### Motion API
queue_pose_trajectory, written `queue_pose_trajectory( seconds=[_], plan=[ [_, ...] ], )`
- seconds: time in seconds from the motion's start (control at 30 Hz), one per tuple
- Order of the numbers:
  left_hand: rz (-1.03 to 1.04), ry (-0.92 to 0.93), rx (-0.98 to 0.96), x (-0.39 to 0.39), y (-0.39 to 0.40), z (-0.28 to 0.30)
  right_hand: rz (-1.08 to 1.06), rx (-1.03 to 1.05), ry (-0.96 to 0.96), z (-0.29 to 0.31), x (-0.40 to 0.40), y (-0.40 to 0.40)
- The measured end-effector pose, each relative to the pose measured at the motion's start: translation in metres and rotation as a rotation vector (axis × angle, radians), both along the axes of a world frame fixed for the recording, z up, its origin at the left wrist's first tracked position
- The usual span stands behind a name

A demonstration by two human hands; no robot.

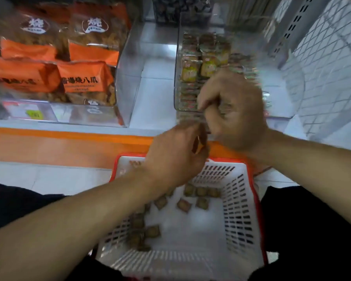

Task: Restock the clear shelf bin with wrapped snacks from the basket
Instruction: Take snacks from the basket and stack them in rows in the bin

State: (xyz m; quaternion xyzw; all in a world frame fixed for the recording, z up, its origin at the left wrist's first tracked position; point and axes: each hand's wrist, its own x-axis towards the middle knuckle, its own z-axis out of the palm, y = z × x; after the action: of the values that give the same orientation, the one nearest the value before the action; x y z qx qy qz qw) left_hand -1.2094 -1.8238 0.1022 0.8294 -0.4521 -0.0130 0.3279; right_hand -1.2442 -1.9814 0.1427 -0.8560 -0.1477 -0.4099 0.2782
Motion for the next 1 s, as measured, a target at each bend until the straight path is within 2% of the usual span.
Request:
queue_pose_trajectory(
  seconds=[0.07,0.1,0.13,0.2,0.23,0.3,0.37,0.4,0.47,0.57,0.63,0.73,0.83,0.93,1.0],
  plan=[
    [0.009,0.106,0.385,-0.005,0.018,-0.041,0.155,-0.097,0.178,-0.051,-0.023,0.029],
    [-0.020,0.170,0.603,-0.005,0.028,-0.065,0.187,-0.166,0.329,-0.084,-0.032,0.038],
    [-0.065,0.262,0.771,-0.005,0.039,-0.089,0.178,-0.242,0.546,-0.119,-0.039,0.044],
    [-0.096,0.459,0.943,-0.004,0.063,-0.128,0.030,-0.314,1.036,-0.194,-0.050,0.047],
    [-0.084,0.506,0.993,-0.004,0.074,-0.145,-0.065,-0.243,1.229,-0.228,-0.056,0.047],
    [-0.055,0.567,1.081,-0.004,0.092,-0.177,-0.195,0.035,1.414,-0.280,-0.068,0.048],
    [0.008,0.629,1.102,-0.006,0.103,-0.207,-0.265,0.259,1.433,-0.313,-0.078,0.051],
    [0.038,0.641,1.088,-0.007,0.108,-0.219,-0.304,0.275,1.434,-0.326,-0.081,0.050],
    [0.049,0.630,1.106,-0.012,0.118,-0.242,-0.389,0.205,1.481,-0.348,-0.083,0.045],
    [-0.122,0.479,1.270,-0.021,0.136,-0.267,-0.398,0.075,1.612,-0.370,-0.076,0.033],
    [-0.138,0.453,1.291,-0.027,0.144,-0.279,-0.394,0.010,1.667,-0.380,-0.070,0.031],
    [-0.086,0.398,1.317,-0.034,0.138,-0.288,-0.411,-0.138,1.584,-0.387,-0.065,0.038],
    [-0.043,0.359,1.303,-0.037,0.129,-0.294,-0.299,-0.228,1.499,-0.392,-0.063,0.063],
    [0.044,0.404,1.206,-0.030,0.125,-0.297,-0.251,-0.209,1.588,-0.394,-0.060,0.095],
    [0.056,0.430,1.158,-0.032,0.129,-0.299,-0.203,-0.215,1.578,-0.395,-0.066,0.113]
  ],
)
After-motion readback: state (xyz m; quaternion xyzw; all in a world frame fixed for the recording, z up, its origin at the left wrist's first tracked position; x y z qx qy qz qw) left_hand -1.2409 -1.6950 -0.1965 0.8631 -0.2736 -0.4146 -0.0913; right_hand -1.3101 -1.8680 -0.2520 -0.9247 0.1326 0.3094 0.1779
